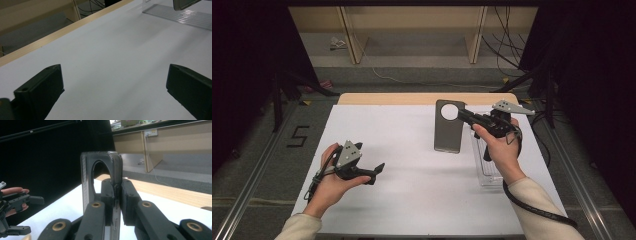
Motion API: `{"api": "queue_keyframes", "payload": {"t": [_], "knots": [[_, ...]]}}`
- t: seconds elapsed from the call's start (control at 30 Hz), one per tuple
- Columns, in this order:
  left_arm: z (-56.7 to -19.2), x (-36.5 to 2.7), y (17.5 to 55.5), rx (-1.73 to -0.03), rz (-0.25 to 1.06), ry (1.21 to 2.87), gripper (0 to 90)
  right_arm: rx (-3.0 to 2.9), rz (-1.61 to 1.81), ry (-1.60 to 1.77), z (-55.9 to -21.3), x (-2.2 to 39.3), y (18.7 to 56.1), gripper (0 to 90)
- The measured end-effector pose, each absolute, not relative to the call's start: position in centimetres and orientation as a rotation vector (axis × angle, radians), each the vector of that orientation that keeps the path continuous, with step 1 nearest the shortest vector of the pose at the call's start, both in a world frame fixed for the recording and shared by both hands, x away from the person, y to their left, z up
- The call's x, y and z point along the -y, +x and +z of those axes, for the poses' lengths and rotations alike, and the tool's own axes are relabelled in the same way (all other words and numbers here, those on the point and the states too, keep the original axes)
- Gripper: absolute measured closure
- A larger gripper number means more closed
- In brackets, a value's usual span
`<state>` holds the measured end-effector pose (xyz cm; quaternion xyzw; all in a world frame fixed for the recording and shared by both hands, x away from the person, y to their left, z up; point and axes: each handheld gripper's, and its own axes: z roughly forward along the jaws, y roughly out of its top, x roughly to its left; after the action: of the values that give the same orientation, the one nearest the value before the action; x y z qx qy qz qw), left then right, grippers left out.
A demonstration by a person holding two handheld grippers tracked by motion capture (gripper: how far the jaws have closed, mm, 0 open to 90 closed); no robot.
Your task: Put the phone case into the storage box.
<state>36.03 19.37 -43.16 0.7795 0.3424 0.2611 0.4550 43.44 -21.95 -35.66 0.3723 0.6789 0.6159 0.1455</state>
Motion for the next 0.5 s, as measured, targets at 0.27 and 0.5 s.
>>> {"api": "queue_keyframes", "payload": {"t": [0.27, 0.5], "knots": [[-43.2, -19.4, 36.0, -0.843, 0.639, 1.928, 0.8, -1.931, 1.768, 1.080, -35.3, 22.8, 43.5, 82.4], [-43.2, -19.4, 36.0, -0.844, 0.639, 1.928, 0.8, -1.912, 1.756, 1.092, -35.1, 23.6, 43.7, 82.4]]}}
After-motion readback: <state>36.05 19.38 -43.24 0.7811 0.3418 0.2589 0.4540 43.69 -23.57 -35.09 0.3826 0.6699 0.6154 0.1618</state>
